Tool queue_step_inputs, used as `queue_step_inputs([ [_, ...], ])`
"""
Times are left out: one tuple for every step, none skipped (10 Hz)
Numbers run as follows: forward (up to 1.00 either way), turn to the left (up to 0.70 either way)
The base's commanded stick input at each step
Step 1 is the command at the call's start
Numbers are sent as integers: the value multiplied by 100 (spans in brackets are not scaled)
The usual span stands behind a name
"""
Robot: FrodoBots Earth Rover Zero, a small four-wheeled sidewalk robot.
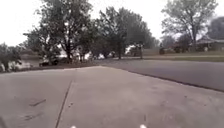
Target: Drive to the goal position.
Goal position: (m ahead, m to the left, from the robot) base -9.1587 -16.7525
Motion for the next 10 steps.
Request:
queue_step_inputs([
  [70,0],
  [70,0],
  [70,0],
  [70,0],
  [70,0],
  [70,-22],
  [70,-35],
  [70,-35],
  [70,-35],
  [70,-35],
])
